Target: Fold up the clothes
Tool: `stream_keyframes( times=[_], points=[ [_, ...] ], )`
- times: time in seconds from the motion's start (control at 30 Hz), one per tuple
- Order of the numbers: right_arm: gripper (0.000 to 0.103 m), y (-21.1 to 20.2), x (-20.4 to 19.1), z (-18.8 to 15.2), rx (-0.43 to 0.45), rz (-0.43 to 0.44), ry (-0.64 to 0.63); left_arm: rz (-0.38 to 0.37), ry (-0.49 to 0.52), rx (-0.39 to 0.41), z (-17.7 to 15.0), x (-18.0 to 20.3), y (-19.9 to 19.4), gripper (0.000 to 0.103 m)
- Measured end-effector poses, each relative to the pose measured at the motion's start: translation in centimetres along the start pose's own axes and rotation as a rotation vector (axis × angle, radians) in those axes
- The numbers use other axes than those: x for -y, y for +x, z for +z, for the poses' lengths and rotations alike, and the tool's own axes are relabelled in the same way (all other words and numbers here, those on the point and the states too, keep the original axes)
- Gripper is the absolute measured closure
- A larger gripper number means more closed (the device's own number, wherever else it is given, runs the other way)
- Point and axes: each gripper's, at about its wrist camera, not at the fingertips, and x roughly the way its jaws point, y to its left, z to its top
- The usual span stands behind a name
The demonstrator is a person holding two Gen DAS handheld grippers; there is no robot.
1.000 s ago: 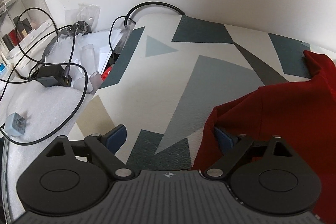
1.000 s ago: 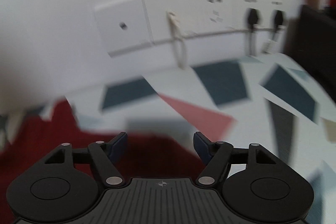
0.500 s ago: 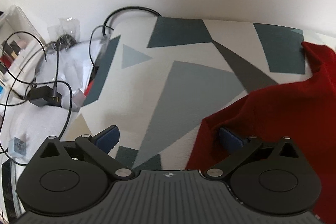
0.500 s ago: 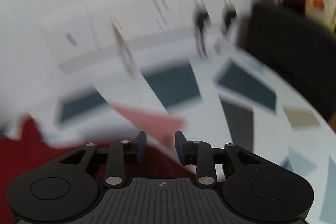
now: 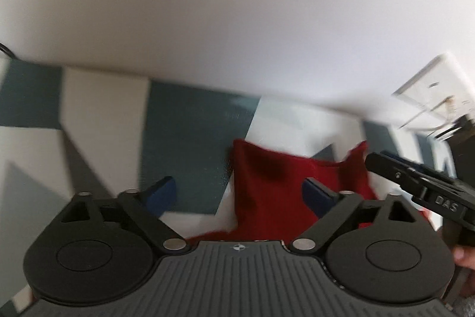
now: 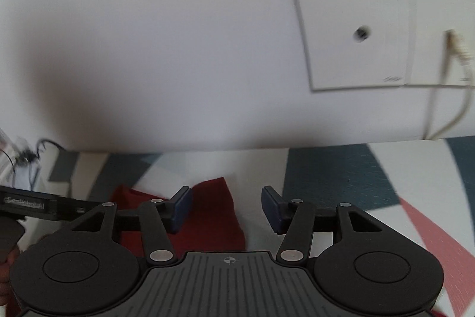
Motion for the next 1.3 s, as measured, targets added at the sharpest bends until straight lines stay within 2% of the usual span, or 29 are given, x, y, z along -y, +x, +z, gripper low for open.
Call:
stream_keyframes(
  times=[0.07,0.1,0.13,0.17,0.2,0.27,0.4,0.6,0.7,0.8,0.9,0.97,1.07,1.13,1.23,1.3],
  points=[
    [0.059,1.0,0.4,0.1,-0.020,0.019,0.003,-0.013,-0.022,-0.002,0.7,0.3,0.8,0.007],
    [0.070,1.4,0.6,0.1,-0.028,0.033,0.004,-0.024,-0.033,0.004,0.9,0.5,1.1,0.011],
    [0.090,1.5,0.6,0.1,-0.032,0.055,0.006,-0.025,-0.033,0.016,0.9,0.6,1.1,0.025],
    [0.095,1.5,0.7,0.0,-0.033,0.074,0.010,-0.030,-0.020,0.019,0.8,0.7,1.2,0.076],
    [0.096,1.2,0.7,0.0,-0.024,0.086,0.012,-0.041,-0.017,-0.001,0.7,0.7,1.5,0.095],
    [0.097,0.0,0.5,-0.2,0.011,0.098,0.001,-0.072,-0.030,-0.007,0.2,0.4,1.5,0.096],
    [0.097,-2.8,0.7,-0.1,0.069,0.118,-0.020,-0.088,-0.013,0.041,-1.2,-0.4,-0.4,0.096],
    [0.097,-5.7,1.2,0.2,0.118,0.118,-0.007,-0.167,-0.037,0.118,-0.8,-1.0,-3.4,0.097],
    [0.097,-7.8,1.3,-0.5,0.175,0.154,0.021,-0.225,-0.019,0.160,-0.6,0.0,-5.3,0.097],
    [0.097,-10.2,1.1,-1.7,0.225,0.218,0.045,-0.261,0.043,0.179,-1.7,1.5,-7.9,0.097],
    [0.097,-12.0,0.7,-3.9,0.205,0.217,0.025,-0.155,0.176,0.192,-5.5,3.0,-10.6,0.097],
    [0.097,-12.9,0.3,-5.9,0.177,0.192,-0.015,-0.122,0.228,0.182,-8.8,3.6,-11.2,0.097],
    [0.097,-13.7,-0.9,-9.4,0.123,0.134,-0.106,-0.120,0.241,0.099,-13.0,2.8,-10.7,0.097],
    [0.097,-14.1,-1.3,-11.3,0.081,0.126,-0.107,-0.111,0.227,0.030,-15.2,2.2,-10.0,0.097],
    [0.097,-14.1,-1.6,-13.4,0.011,0.094,-0.098,-0.112,0.197,-0.043,-17.4,1.1,-9.5,0.097],
    [0.097,-14.2,-1.8,-14.2,-0.031,0.060,-0.120,-0.124,0.196,-0.048,-17.8,0.9,-10.0,0.092]
  ],
)
